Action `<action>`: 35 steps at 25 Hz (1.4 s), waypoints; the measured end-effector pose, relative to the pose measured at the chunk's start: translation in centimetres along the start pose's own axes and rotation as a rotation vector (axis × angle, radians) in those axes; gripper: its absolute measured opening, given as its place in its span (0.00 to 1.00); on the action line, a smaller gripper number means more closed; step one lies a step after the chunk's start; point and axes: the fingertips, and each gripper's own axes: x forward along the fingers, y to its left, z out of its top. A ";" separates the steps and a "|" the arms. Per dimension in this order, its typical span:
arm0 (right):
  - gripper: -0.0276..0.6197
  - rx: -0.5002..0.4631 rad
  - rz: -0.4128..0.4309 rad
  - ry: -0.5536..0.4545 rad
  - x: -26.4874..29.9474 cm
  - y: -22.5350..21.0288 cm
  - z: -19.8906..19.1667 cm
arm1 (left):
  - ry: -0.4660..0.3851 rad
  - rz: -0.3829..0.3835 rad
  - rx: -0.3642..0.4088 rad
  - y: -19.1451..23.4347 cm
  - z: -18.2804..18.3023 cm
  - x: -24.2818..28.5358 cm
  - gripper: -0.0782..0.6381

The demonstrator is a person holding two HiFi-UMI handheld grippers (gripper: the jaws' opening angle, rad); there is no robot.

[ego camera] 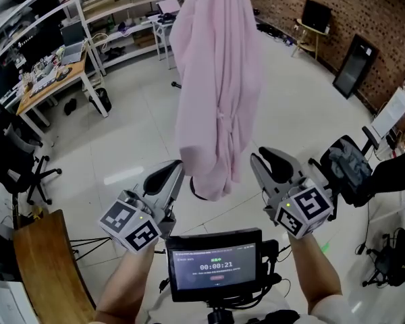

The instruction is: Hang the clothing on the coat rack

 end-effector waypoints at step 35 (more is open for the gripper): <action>0.17 0.054 0.008 0.062 -3.0 5.4 -3.6 | 0.115 -0.077 -0.089 -4.8 -5.4 -3.6 0.11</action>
